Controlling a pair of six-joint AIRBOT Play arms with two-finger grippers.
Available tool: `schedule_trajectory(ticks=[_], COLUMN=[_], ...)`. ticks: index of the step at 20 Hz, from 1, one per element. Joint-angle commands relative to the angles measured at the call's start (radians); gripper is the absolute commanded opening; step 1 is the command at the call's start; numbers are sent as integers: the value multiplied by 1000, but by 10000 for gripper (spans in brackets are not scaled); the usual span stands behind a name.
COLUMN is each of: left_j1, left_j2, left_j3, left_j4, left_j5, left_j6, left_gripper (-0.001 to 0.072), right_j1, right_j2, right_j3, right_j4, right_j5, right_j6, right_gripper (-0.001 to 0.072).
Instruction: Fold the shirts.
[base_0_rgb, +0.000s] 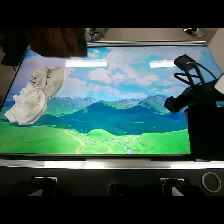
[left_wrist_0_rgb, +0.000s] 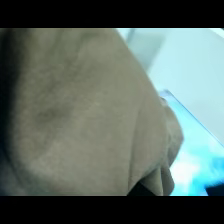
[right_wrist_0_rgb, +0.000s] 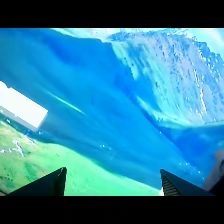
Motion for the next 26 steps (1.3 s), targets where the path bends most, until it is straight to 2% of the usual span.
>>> schedule_trajectory(ticks=[1,5,8,10,11,12,13,16,20,22,26], left_j1=[-193,-312,-341,-350,-340,-319,-282,-109,138,176,122], left_j2=[-4,-30,-72,-100,-108,-103,-89,-21,3,-19,-18], left_j3=[-212,-623,-864,-954,-961,-949,-917,-776,-704,-779,-1050], left_j4=[-8,-27,-177,-223,-240,-246,-243,-228,-182,-195,-353], left_j5=[-61,42,103,154,153,138,106,-31,-198,-259,-235], left_j6=[33,42,43,41,38,38,39,122,124,156,347], left_gripper=[30,31,31,38,219,540,690,683,683,683,680], right_j1=[0,0,0,0,0,0,0,0,0,0,0], right_j2=[87,101,90,67,49,28,2,-82,-161,-190,-212], right_j3=[0,0,-1,-1,-1,-1,-1,-6,-111,-206,-381], right_j4=[-115,-185,-185,-183,-179,-169,-157,-72,147,187,222], right_j5=[150,241,166,117,103,102,107,138,116,84,68], right_j6=[-2,-8,-8,-2,4,4,3,-23,-69,-69,-89], right_gripper=[680,679,678,677,677,677,678,679,686,691,691])
